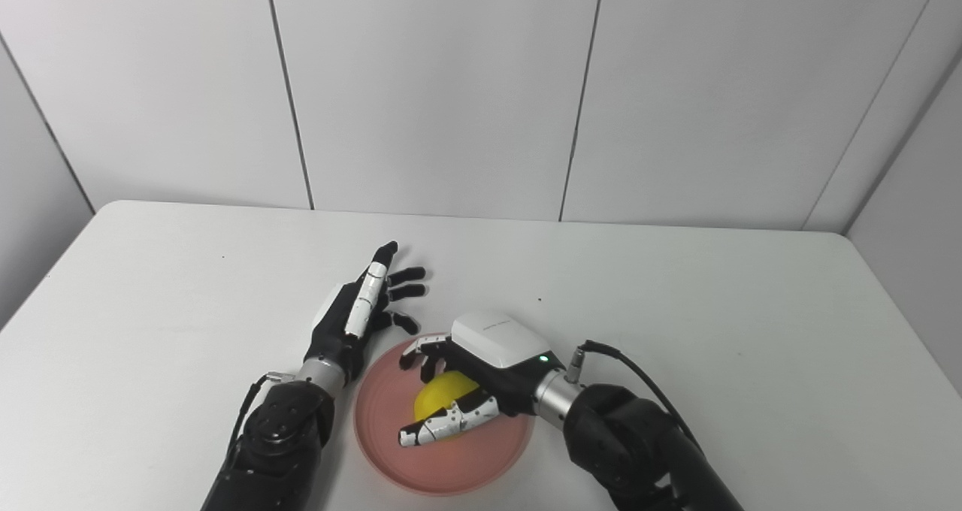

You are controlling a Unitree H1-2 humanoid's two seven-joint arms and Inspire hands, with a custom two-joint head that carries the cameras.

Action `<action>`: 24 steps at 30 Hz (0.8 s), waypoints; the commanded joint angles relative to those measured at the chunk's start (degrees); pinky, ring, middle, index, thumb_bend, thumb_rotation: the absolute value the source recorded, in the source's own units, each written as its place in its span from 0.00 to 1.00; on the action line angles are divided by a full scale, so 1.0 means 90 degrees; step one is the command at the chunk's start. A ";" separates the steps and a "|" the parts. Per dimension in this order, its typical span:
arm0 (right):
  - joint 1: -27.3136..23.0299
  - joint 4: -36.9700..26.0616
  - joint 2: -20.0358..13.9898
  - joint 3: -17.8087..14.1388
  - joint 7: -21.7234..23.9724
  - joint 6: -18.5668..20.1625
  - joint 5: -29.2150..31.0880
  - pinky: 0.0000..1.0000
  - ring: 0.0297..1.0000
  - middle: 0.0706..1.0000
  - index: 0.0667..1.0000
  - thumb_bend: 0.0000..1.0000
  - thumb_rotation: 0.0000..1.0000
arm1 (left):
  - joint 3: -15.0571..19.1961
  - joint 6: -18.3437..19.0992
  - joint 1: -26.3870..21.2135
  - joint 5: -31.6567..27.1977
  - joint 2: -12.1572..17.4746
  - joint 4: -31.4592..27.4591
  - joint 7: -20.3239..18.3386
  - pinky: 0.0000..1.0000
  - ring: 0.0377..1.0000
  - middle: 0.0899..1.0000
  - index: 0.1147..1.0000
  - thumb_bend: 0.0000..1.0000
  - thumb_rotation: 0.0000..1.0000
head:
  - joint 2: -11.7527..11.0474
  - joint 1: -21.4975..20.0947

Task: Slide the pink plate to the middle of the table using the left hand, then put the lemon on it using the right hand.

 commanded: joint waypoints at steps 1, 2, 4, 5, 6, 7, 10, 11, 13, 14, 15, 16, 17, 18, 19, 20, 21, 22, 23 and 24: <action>-0.0399 -0.0223 -0.0065 -0.0168 -0.0055 -0.0276 0.0204 0.45 0.55 0.62 0.70 1.00 0.81 | 0.0028 0.0459 0.0195 0.0079 0.0079 0.0244 0.0026 0.68 0.77 0.79 0.96 0.73 1.00 | 0.0008 0.0009; -0.0431 -0.0214 -0.0078 -0.0188 -0.0081 -0.0327 0.0256 0.45 0.54 0.61 0.70 1.00 0.81 | 0.0030 0.0444 0.0185 0.0067 0.0085 0.0271 0.0012 0.68 0.77 0.79 0.96 0.73 1.00 | 0.0004 0.0021; -0.0521 -0.0230 -0.0123 -0.0215 -0.0068 -0.0360 0.0340 0.46 0.55 0.62 0.70 1.00 0.83 | 0.0036 0.0439 0.0168 0.0057 0.0091 0.0304 0.0003 0.67 0.77 0.79 0.97 0.73 1.00 | -0.0002 0.0025; -0.0564 -0.0243 -0.0142 -0.0231 -0.0056 -0.0362 0.0383 0.46 0.55 0.62 0.70 1.00 0.83 | 0.0034 0.0456 0.0166 0.0065 0.0092 0.0298 0.0008 0.67 0.77 0.79 0.97 0.73 1.00 | -0.0002 0.0025; -0.0607 -0.0257 -0.0159 -0.0253 -0.0048 -0.0352 0.0427 0.47 0.55 0.62 0.70 1.00 0.84 | 0.0028 0.0466 0.0169 0.0077 0.0092 0.0275 0.0016 0.67 0.77 0.79 0.97 0.73 1.00 | -0.0005 0.0021; -0.0645 -0.0255 -0.0172 -0.0283 -0.0056 -0.0356 0.0482 0.47 0.55 0.62 0.70 1.00 0.85 | 0.0025 0.0446 0.0171 0.0085 0.0094 0.0271 0.0021 0.66 0.77 0.78 0.96 0.73 1.00 | -0.0005 0.0021; -0.0713 -0.0215 -0.0148 -0.0480 -0.0140 -0.0314 0.0770 0.48 0.56 0.62 0.69 1.00 0.85 | 0.0039 0.0434 0.0170 0.0073 0.0090 0.0264 0.0028 0.67 0.76 0.77 0.97 0.73 1.00 | -0.0017 0.0030; -0.0717 -0.0204 -0.0132 -0.0536 -0.0159 -0.0297 0.0848 0.48 0.56 0.62 0.69 1.00 0.85 | 0.0042 0.0449 0.0171 0.0070 0.0088 0.0249 0.0029 0.67 0.75 0.77 0.97 0.73 1.00 | -0.0017 0.0030; -0.0683 -0.0069 -0.0003 -0.0905 -0.0327 -0.0229 0.1353 0.50 0.58 0.63 0.69 1.00 0.85 | 0.0070 0.0473 0.0185 0.0052 0.0072 0.0171 0.0050 0.66 0.75 0.77 0.96 0.73 1.00 | -0.0018 0.0056; -0.0660 0.0021 0.0067 -0.1097 -0.0415 -0.0223 0.1617 0.51 0.58 0.64 0.68 1.00 0.84 | 0.0074 0.0476 0.0190 0.0045 0.0075 0.0139 0.0041 0.66 0.75 0.77 0.96 0.73 1.00 | -0.0018 0.0057; -0.0640 0.0108 0.0134 -0.1271 -0.0495 -0.0240 0.1824 0.51 0.59 0.64 0.68 1.00 0.84 | 0.0080 0.0486 0.0192 0.0037 0.0079 0.0110 0.0032 0.68 0.76 0.78 0.96 0.73 1.00 | -0.0025 0.0058; -0.0620 0.0177 0.0187 -0.1406 -0.0569 -0.0240 0.1976 0.51 0.59 0.65 0.69 1.00 0.85 | 0.0082 0.0504 0.0194 0.0034 0.0084 0.0076 0.0021 0.68 0.77 0.79 0.96 0.74 1.00 | -0.0025 0.0058; -0.0608 0.0236 0.0234 -0.1527 -0.0614 -0.0201 0.2119 0.51 0.60 0.65 0.69 1.00 0.86 | 0.0079 0.0520 0.0195 0.0040 0.0092 0.0041 0.0015 0.69 0.78 0.79 0.97 0.74 1.00 | -0.0025 0.0064; -0.0599 0.0299 0.0282 -0.1659 -0.0628 -0.0123 0.2305 0.52 0.60 0.66 0.71 1.00 0.87 | 0.0078 0.0507 0.0196 0.0045 0.0102 0.0022 0.0009 0.69 0.78 0.80 0.97 0.74 1.00 | -0.0025 0.0064; -0.0597 0.0361 0.0323 -0.1778 -0.0631 -0.0029 0.2509 0.53 0.61 0.66 0.73 1.00 0.86 | 0.0074 0.0481 0.0195 0.0057 0.0116 0.0010 0.0008 0.70 0.79 0.81 0.98 0.74 1.00 | -0.0029 0.0072; -0.0595 0.0420 0.0351 -0.1886 -0.0647 0.0055 0.2659 0.54 0.61 0.66 0.74 1.00 0.86 | 0.0079 0.0459 0.0194 0.0065 0.0124 -0.0002 0.0018 0.70 0.79 0.81 0.99 0.74 1.00 | -0.0029 0.0072; -0.0585 0.0468 0.0372 -0.1978 -0.0682 0.0123 0.2767 0.55 0.61 0.66 0.75 1.00 0.86 | 0.0090 0.0443 0.0193 0.0067 0.0128 -0.0020 0.0031 0.71 0.80 0.82 0.99 0.74 1.00 | -0.0027 0.0074; -0.0557 0.0508 0.0409 -0.2079 -0.0744 0.0204 0.2859 0.57 0.63 0.68 0.76 1.00 0.88 | 0.0100 0.0411 0.0187 0.0067 0.0138 -0.0027 0.0038 0.71 0.80 0.83 0.99 0.73 1.00 | -0.0025 0.0073; -0.0537 0.0529 0.0434 -0.2142 -0.0786 0.0257 0.2912 0.58 0.64 0.69 0.77 1.00 0.88 | 0.0107 0.0390 0.0183 0.0066 0.0144 -0.0031 0.0040 0.71 0.80 0.84 0.99 0.73 1.00 | -0.0025 0.0073; -0.0480 0.0596 0.0499 -0.2254 -0.0888 0.0337 0.3000 0.59 0.65 0.70 0.77 1.00 0.89 | 0.0121 0.0357 0.0171 0.0065 0.0159 -0.0028 0.0041 0.71 0.80 0.84 1.00 0.73 1.00 | -0.0026 0.0073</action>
